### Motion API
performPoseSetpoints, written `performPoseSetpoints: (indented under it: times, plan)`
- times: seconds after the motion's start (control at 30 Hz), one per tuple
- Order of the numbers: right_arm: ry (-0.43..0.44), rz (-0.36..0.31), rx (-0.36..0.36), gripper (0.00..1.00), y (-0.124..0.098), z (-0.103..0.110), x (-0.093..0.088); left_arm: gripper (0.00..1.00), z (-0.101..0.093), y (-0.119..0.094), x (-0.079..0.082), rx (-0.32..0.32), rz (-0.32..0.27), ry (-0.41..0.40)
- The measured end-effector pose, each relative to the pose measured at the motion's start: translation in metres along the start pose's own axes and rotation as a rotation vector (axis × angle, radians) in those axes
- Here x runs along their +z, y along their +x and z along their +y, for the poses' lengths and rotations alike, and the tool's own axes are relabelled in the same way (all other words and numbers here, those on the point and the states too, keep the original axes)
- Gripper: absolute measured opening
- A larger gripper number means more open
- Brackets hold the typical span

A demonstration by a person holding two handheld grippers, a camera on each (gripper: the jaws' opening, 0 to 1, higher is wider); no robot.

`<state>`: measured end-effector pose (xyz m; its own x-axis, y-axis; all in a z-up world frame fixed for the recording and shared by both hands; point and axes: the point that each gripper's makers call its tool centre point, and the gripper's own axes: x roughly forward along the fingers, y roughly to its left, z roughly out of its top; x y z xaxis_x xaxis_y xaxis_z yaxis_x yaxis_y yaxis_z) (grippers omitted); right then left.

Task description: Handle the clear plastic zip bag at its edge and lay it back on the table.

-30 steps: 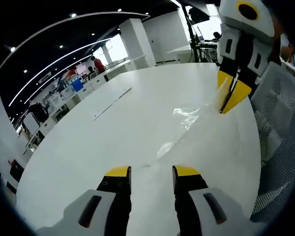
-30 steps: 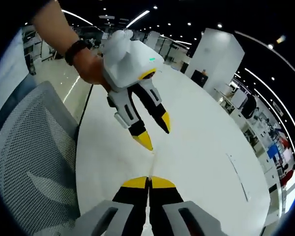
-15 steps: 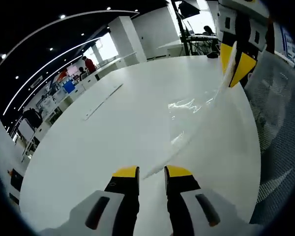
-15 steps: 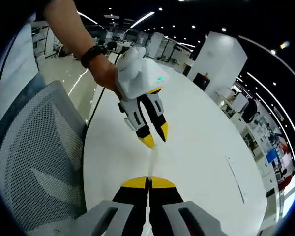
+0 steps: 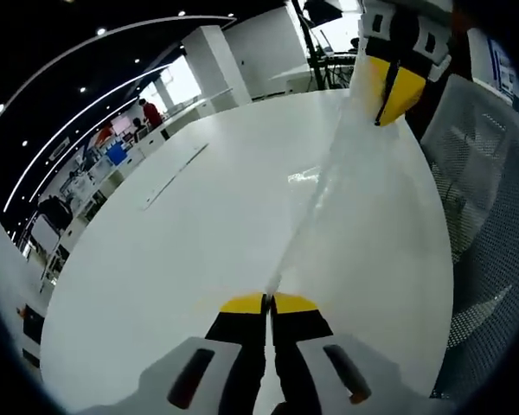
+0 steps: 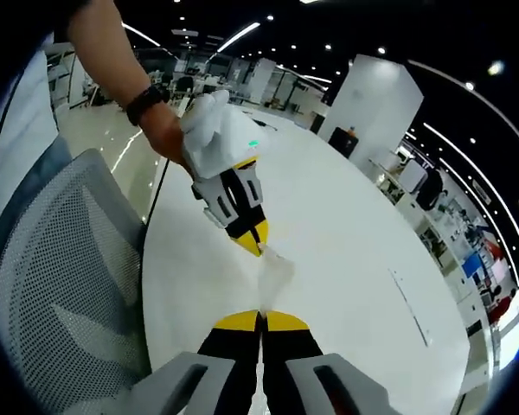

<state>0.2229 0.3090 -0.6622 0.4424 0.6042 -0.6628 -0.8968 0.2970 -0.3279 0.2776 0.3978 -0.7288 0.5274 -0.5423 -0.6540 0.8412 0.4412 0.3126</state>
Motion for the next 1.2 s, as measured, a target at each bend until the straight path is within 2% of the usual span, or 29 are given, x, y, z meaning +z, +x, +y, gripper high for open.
performPoseSetpoints:
  times: [0.2, 0.47, 0.63, 0.83, 0.97, 1.03, 1.2]
  plan:
    - [0.083, -0.015, -0.068, 0.00, 0.002, -0.010, -0.012, 0.00, 0.000, -0.008, 0.003, 0.010, 0.010, 0.007]
    - [0.139, -0.029, -0.116, 0.00, 0.001, -0.013, -0.029, 0.00, -0.001, -0.019, 0.019, 0.046, 0.024, 0.053]
    - [0.182, -0.044, -0.121, 0.00, 0.001, -0.015, -0.037, 0.00, -0.008, -0.022, 0.021, 0.059, 0.038, 0.089]
    - [0.249, -0.032, -0.104, 0.00, 0.006, 0.000, -0.052, 0.00, -0.014, -0.026, 0.019, 0.075, 0.044, 0.080]
    - [0.300, -0.017, -0.091, 0.03, 0.012, 0.010, -0.061, 0.00, -0.017, -0.029, 0.019, 0.080, 0.046, 0.078]
    - [0.317, -0.004, -0.081, 0.04, 0.013, 0.016, -0.064, 0.00, -0.017, -0.031, 0.018, 0.082, 0.047, 0.077]
    - [0.354, 0.054, -0.067, 0.07, 0.026, 0.030, -0.085, 0.00, -0.017, -0.035, 0.017, 0.093, 0.041, 0.071]
